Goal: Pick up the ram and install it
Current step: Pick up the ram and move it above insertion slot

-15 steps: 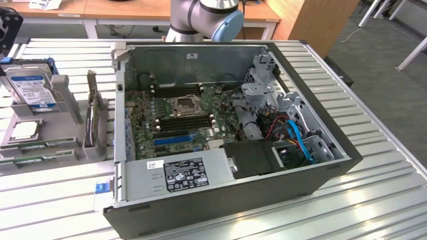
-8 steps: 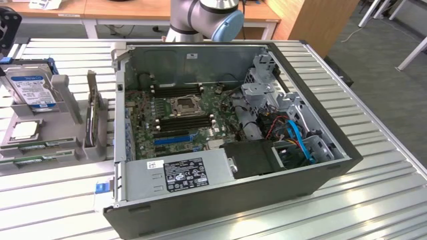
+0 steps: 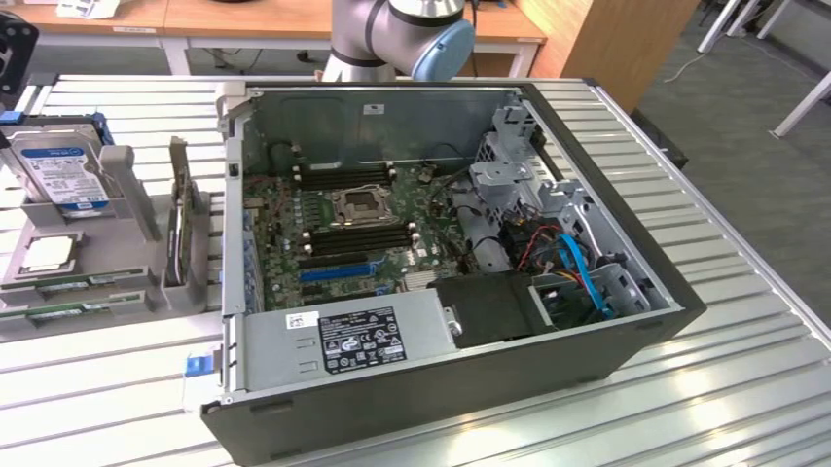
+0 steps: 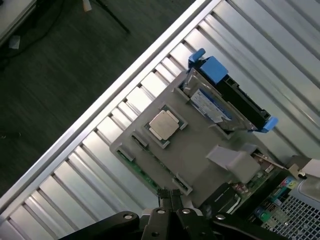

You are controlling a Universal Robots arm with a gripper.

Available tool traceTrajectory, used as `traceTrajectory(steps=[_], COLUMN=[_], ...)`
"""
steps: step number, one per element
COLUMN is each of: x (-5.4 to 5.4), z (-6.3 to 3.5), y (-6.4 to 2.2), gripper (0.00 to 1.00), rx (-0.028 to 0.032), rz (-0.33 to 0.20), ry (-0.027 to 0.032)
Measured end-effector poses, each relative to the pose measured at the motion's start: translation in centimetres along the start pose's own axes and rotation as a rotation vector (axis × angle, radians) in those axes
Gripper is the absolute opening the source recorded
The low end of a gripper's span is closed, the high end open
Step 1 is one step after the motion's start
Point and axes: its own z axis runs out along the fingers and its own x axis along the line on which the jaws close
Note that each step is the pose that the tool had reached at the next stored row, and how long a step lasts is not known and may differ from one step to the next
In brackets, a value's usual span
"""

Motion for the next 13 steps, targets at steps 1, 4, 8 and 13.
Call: traceTrajectory(steps=[1, 4, 8, 13], x=[0.00, 0.00, 0.00, 0.00], z=[0.00, 0.00, -0.01, 0.00], y=[0.00, 0.00, 0.00, 0.00], gripper=[0.10, 0.10, 0.10, 0.10], rx=[0.0000, 0.0005, 0.0010, 0.0020], rz=[-0.012, -0.048, -0.097, -0.171], ry=[0.0012, 0.0044, 0.0082, 0.0138])
